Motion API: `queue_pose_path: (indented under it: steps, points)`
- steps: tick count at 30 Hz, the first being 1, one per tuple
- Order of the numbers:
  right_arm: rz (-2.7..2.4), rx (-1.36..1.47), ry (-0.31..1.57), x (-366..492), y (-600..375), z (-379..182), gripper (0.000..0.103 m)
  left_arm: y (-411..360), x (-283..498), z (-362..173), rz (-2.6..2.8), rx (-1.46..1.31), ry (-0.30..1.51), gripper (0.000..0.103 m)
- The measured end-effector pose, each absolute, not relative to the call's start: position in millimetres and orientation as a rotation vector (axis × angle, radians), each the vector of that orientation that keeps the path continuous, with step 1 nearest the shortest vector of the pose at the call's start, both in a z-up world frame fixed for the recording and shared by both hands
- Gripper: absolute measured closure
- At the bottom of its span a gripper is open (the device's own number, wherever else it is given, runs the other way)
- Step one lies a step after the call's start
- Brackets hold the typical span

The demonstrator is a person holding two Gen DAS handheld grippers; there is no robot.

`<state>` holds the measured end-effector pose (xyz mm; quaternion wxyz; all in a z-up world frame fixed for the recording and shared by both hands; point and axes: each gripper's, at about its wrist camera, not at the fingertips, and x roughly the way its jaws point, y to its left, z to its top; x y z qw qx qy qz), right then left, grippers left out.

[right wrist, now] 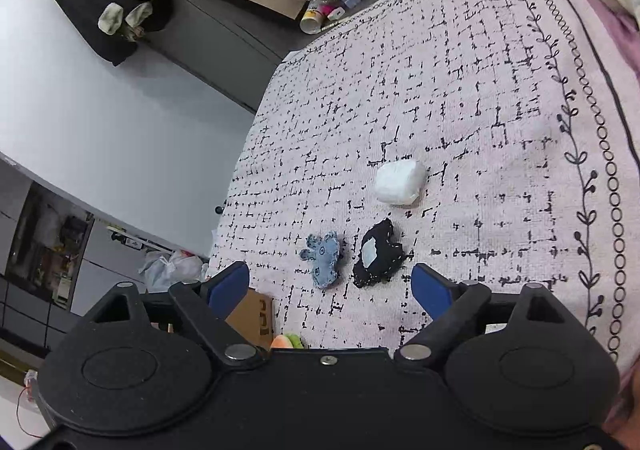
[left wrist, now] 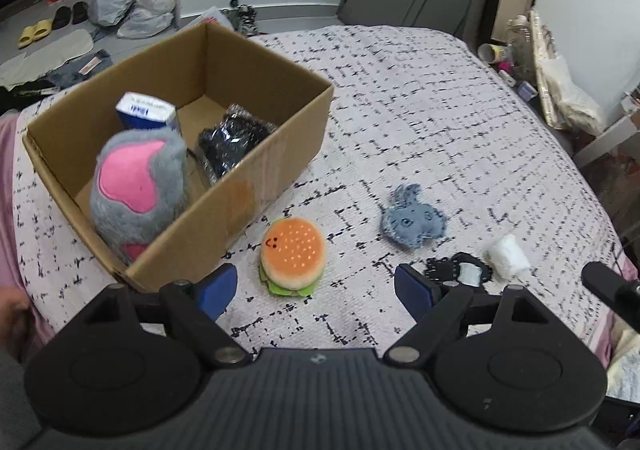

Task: Organize soft objects
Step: 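Lower the left gripper onto the burger squishy and close it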

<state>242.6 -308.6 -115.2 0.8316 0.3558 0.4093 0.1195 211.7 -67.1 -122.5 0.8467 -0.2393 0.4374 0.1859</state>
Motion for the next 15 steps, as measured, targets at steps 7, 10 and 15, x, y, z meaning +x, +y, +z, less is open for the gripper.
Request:
queue_pose_path:
  steps: [7, 10, 15]
  points:
    - [0.215, 0.735, 0.897, 258, -302, -136, 0.019, -68, 219, -142, 0.461, -0.519, 0.921, 0.019]
    - [0.216, 0.737, 0.907, 263, -301, -143, 0.019, -69, 222, -148, 0.480, -0.523, 0.911, 0.019]
    - [0.212, 0.710, 0.903, 269, -295, -150, 0.022, -70, 227, -159, 0.518, -0.525, 0.911, 0.019]
